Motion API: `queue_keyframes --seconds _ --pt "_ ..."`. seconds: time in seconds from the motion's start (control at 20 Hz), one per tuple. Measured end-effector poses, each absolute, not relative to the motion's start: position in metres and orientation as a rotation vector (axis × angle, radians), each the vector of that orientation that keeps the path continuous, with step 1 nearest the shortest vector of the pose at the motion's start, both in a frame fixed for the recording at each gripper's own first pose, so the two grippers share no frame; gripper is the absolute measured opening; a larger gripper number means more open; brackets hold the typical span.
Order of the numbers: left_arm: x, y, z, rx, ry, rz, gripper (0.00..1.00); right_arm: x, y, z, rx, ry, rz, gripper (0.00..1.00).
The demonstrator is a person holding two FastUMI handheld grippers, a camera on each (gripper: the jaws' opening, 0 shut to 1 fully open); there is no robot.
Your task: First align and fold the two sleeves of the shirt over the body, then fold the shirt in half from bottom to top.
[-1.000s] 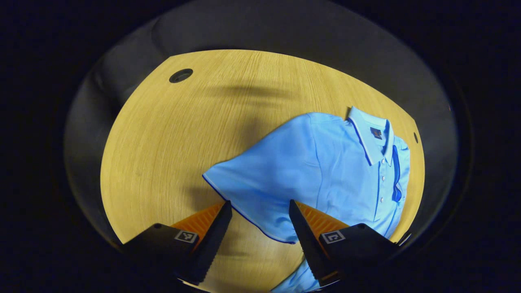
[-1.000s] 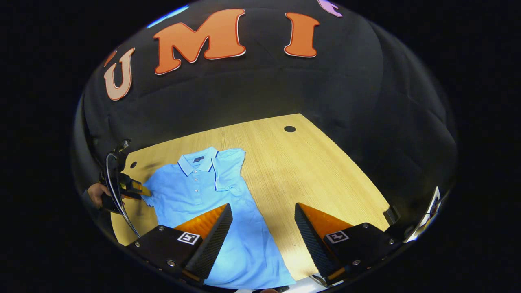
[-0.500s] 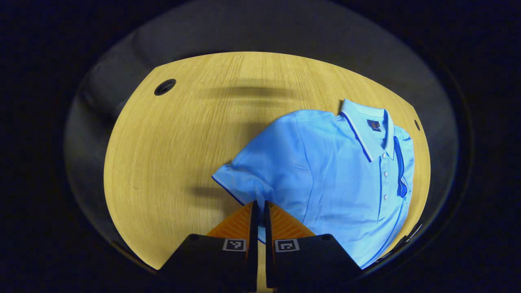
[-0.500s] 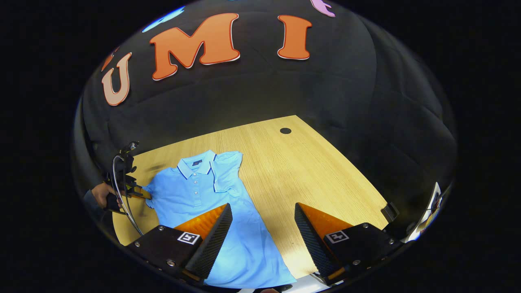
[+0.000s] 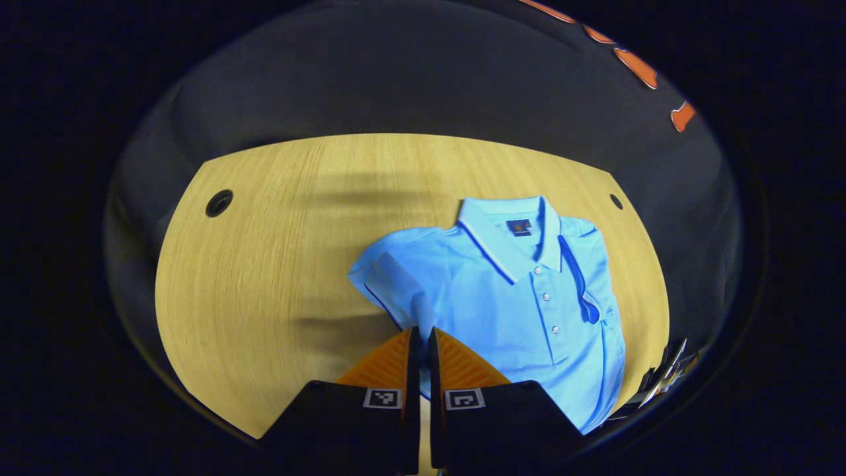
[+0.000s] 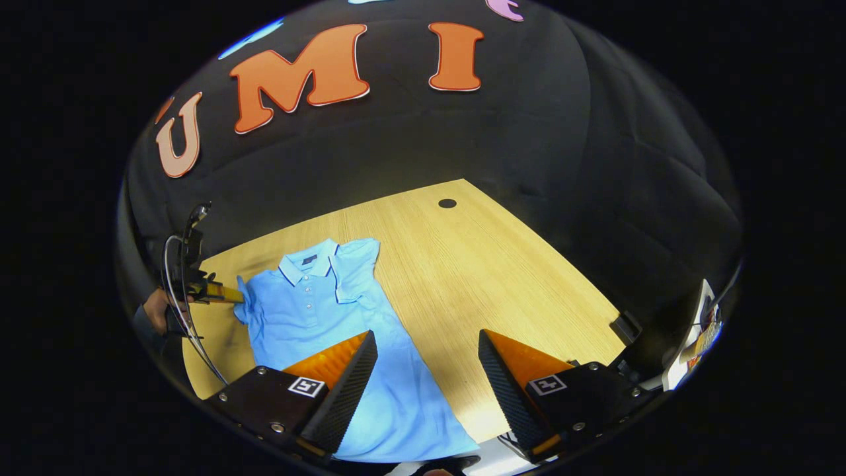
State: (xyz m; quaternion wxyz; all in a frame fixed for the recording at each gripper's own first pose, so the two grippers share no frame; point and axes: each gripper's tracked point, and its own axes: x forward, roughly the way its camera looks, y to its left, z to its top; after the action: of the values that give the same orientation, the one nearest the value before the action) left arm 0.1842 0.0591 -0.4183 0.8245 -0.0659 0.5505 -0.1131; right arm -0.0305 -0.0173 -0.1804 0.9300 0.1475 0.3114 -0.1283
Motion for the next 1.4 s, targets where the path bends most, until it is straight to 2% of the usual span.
queue_keyframes --seconds 0.3,0.4,0.5,0.7,0.95,1.4 --pt "0.194 0.008 -0.404 -0.116 1.130 -0.374 0.12 -0.031 -0.011 -0.184 0.307 0.650 -0.241 0.96" --pt "0.193 -0.015 -0.391 -0.157 1.105 -0.449 0.21 -0.029 -0.007 -0.185 0.303 0.650 -0.231 0.96" --pt "0.188 -0.029 -0.383 -0.188 1.095 -0.492 0.49 -0.033 -0.005 -0.186 0.296 0.658 -0.220 0.96" --pt "0.178 -0.026 -0.376 -0.192 1.086 -0.449 1.00 -0.042 -0.011 -0.187 0.281 0.656 -0.202 0.96" --pt "0.138 -0.011 -0.352 -0.193 1.076 -0.401 0.99 -0.056 -0.018 -0.198 0.297 0.659 -0.165 0.96" --pt "0.026 0.012 -0.322 -0.200 1.054 -0.275 1.00 -0.092 -0.019 -0.240 0.278 0.720 -0.003 0.96"
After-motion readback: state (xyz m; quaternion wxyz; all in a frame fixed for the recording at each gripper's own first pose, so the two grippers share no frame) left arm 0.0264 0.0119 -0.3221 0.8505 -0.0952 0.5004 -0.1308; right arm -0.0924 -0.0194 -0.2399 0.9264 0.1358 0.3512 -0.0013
